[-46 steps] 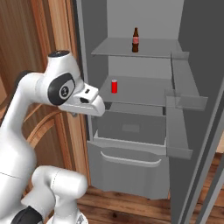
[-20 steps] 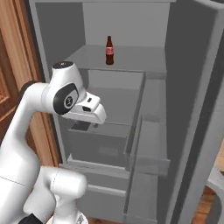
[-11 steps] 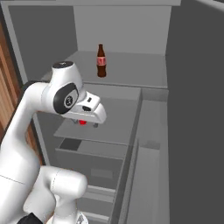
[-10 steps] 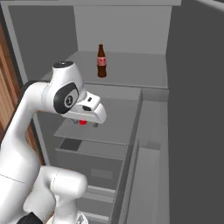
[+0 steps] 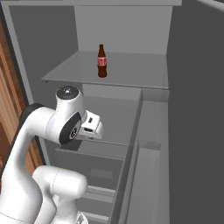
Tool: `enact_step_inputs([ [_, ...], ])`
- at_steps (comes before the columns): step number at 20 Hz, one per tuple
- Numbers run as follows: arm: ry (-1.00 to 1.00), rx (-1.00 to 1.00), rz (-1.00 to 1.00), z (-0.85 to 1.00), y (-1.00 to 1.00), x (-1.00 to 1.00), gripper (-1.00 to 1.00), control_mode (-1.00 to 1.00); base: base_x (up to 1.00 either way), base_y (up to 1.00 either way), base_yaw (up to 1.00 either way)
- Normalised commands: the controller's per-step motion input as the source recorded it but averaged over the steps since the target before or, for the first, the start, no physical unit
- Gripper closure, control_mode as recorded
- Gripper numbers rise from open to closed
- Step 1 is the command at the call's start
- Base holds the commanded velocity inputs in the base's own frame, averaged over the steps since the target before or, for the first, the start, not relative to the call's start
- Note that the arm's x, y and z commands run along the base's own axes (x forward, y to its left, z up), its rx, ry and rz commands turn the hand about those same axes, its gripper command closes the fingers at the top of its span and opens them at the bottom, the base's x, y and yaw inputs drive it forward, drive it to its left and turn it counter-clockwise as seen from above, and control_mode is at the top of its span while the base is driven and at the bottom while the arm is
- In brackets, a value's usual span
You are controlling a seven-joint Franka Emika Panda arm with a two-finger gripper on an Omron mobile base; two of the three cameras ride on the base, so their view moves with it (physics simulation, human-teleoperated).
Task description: Open the fridge, grab two sodas, and place both sodas inside the bowl with ice on the dining counter.
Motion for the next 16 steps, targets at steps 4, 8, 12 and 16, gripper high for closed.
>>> enact_step_inputs([
  [4,-0.32,0.02,0.18,-0.26,0.43,-0.08,-1.0,-1.0,0.0,0.0,0.0],
  [8,-0.2,0.0,0.16,0.0,0.19,0.23,-1.0,-1.0,0.0,0.0,0.0],
  [12,-0.12,0.0,0.12,-0.16,0.06,0.25,-1.0,-1.0,0.0,0.0,0.0],
  [16,0.0,-0.06,0.0,-0.19,0.09,0.02,-1.0,-1.0,0.0,0.0,0.0],
])
